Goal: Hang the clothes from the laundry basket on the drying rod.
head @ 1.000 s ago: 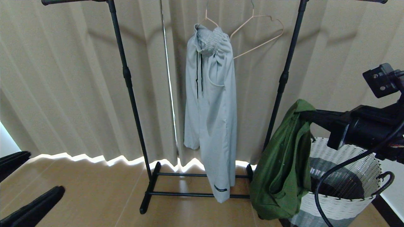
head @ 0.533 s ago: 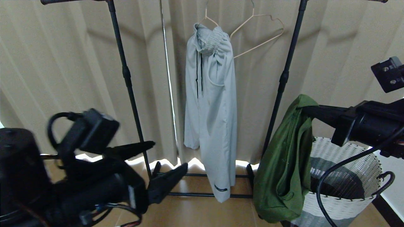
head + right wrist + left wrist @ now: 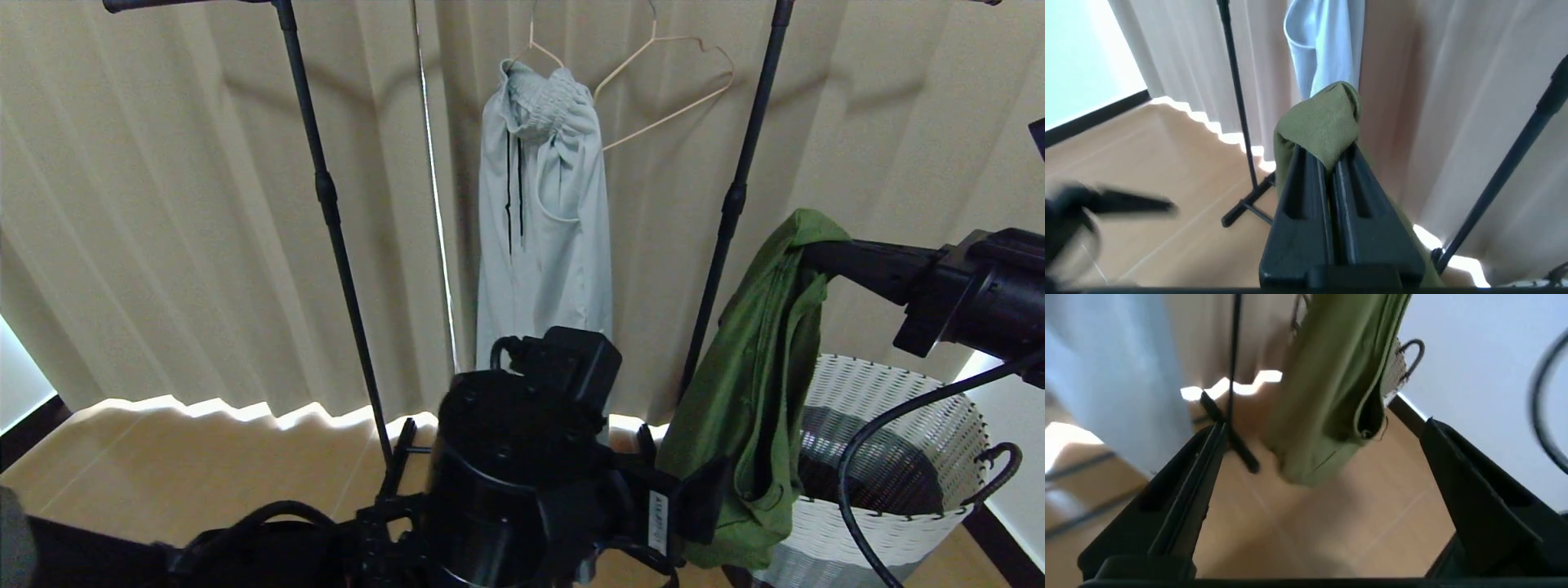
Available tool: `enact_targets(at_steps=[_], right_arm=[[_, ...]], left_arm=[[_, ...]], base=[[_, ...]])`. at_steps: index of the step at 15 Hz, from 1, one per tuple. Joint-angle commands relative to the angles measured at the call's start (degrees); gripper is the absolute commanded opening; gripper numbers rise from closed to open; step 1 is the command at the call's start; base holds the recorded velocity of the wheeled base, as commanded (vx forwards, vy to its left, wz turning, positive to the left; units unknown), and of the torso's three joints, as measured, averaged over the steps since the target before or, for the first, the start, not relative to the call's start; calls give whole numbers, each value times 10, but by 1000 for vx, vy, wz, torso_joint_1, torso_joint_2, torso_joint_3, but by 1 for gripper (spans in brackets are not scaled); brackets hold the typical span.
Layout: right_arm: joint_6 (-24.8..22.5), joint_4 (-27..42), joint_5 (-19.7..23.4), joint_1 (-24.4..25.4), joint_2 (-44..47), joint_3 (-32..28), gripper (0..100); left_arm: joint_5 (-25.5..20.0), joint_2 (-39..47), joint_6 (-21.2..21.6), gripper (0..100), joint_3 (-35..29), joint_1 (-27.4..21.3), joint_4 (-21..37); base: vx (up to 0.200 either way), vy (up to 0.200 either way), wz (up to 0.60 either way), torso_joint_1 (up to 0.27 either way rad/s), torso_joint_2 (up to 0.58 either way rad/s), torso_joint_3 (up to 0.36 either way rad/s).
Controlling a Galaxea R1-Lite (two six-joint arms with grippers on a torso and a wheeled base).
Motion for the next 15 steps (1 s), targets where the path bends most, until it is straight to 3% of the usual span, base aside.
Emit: enact_targets(at_steps=[1, 5, 15], right_arm=[[0, 0, 1, 0, -2, -1, 0], [5, 0, 1, -1, 1, -8, 0], [7, 1, 12, 7, -1, -8, 0]], left_arm=[[5, 59, -16, 100, -32, -19, 0], [5, 69, -44, 100, -35, -33, 0], [30, 134, -49, 100, -107, -6, -13]], base=[[0, 0, 0, 0, 0, 0], [0, 0, 0, 0, 0, 0], [0, 0, 0, 0, 0, 0]])
